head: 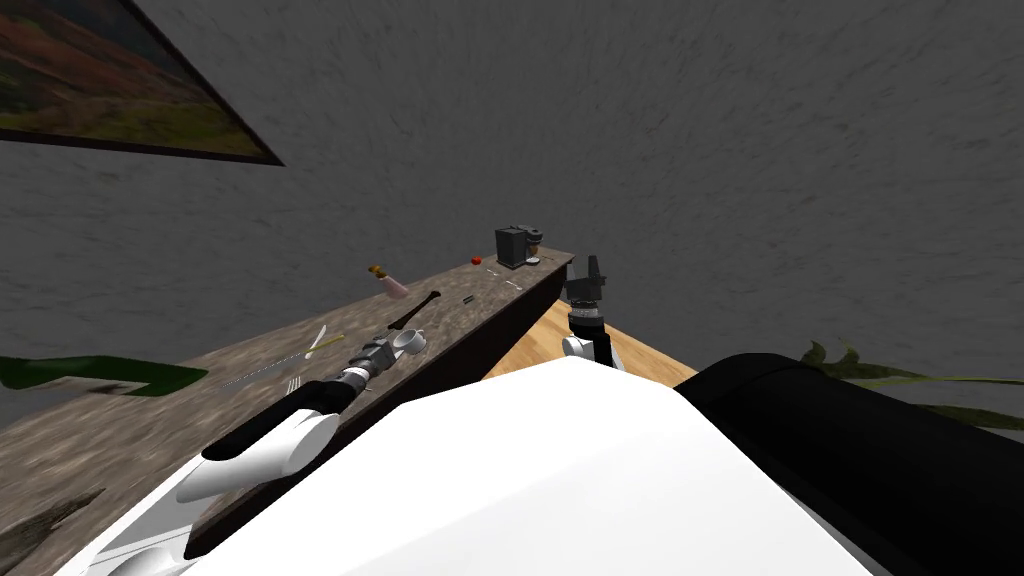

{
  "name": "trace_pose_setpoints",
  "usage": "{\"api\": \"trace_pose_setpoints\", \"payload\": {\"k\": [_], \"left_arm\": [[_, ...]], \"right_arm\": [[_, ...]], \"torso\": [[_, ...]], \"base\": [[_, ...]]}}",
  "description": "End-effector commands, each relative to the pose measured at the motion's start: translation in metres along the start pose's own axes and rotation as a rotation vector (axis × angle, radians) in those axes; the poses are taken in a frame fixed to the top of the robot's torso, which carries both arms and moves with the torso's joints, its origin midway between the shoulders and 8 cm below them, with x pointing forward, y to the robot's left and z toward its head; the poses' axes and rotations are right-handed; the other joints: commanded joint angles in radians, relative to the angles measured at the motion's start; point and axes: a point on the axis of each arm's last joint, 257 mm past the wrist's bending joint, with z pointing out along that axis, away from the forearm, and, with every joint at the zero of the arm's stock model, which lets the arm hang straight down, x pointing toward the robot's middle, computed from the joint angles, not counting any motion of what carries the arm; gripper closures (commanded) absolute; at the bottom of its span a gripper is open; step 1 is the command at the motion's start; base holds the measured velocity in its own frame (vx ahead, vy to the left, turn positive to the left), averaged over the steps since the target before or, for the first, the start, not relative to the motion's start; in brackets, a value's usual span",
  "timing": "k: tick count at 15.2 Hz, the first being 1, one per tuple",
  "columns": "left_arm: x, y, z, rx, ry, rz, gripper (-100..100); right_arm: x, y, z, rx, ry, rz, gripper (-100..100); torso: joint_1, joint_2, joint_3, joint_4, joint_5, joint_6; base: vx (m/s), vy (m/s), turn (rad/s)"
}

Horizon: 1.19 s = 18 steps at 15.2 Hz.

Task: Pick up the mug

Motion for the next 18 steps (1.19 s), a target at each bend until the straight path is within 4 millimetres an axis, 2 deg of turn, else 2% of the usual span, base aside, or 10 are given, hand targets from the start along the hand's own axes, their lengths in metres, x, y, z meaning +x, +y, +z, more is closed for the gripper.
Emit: {"api": "trace_pose_setpoints", "payload": {"k": [1,8,18], "left_arm": [[-0.007,0.012,-0.003,-0.068,0.001,-0.009,-100],[-0.020,0.043,-0.012,-0.237,-0.002,-0.033,-100],[-0.034,0.074,-0.031,-0.443,-0.006,-0.059,-100]], "right_arm": [[0.000,0.000,0.000,0.000,0.000,0.000,0],[0.000,0.000,0.000,0.000,0.000,0.000,0],[0.000,0.000,0.000,0.000,0.000,0.000,0]], "torso": [[0.000,0.000,0.000,0.000,0.000,0.000],[0.001,-0.001,-0.001,0.000,0.000,0.000],[0.000,-0.002,-0.001,0.000,0.000,0.000]], "base": [[-0.019,0.027,-0.162],[-0.016,0.032,-0.141],[-0.009,0.028,-0.130]]}}
